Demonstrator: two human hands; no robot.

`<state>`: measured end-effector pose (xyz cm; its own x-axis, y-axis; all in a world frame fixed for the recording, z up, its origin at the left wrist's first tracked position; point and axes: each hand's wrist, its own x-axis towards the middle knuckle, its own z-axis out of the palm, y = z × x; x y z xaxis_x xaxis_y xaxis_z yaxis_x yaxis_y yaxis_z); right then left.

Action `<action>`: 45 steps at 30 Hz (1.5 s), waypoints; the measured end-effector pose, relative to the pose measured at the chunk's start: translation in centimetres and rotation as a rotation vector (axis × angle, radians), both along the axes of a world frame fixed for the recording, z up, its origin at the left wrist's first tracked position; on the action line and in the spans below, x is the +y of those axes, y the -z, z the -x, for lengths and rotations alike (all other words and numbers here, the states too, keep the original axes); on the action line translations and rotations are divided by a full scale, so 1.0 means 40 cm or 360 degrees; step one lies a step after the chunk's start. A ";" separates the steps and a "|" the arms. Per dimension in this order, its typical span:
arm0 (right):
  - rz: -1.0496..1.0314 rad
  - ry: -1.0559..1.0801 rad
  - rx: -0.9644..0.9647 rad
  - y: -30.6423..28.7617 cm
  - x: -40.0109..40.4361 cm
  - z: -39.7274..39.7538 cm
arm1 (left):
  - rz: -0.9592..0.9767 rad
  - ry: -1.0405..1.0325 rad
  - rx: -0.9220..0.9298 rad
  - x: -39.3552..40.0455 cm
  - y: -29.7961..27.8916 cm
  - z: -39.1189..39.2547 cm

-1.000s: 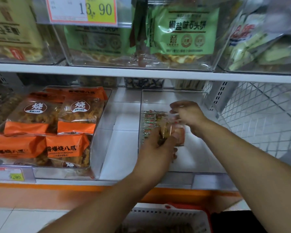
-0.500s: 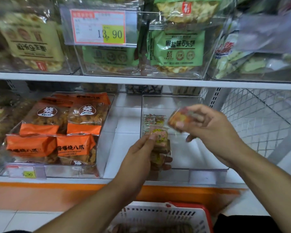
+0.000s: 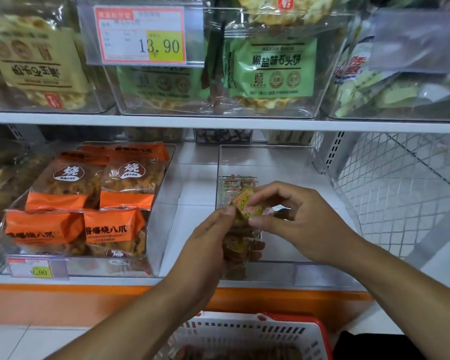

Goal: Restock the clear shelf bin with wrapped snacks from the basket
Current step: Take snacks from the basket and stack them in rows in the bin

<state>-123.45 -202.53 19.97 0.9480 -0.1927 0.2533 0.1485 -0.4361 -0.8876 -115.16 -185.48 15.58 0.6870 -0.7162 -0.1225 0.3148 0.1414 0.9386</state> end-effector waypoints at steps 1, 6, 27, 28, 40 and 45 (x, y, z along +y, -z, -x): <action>0.0007 0.0023 -0.0001 -0.002 0.000 -0.001 | 0.0008 0.0048 -0.0008 0.001 -0.001 -0.001; -0.0261 0.0067 0.0107 -0.017 -0.018 -0.002 | 0.0024 0.0108 -0.0130 0.003 -0.003 -0.002; -0.0919 -0.0027 0.0683 -0.036 -0.018 0.010 | -0.0200 -0.0054 -0.0459 -0.007 -0.011 0.015; -0.0969 -0.0013 0.0634 -0.035 -0.017 0.008 | -0.0198 -0.0102 -0.0491 -0.007 -0.012 0.015; 0.0320 0.0557 0.0836 0.082 -0.142 -0.105 | -0.0373 -0.0117 -0.0599 -0.049 0.005 0.038; 0.0573 0.0670 0.0826 0.146 -0.179 -0.213 | -0.0413 -0.0103 -0.0525 -0.063 0.009 0.034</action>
<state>-114.94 -209.69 14.14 0.8273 -0.5546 -0.0894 -0.4925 -0.6395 -0.5904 -116.53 -188.02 15.22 0.7623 -0.6445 -0.0594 -0.0099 -0.1033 0.9946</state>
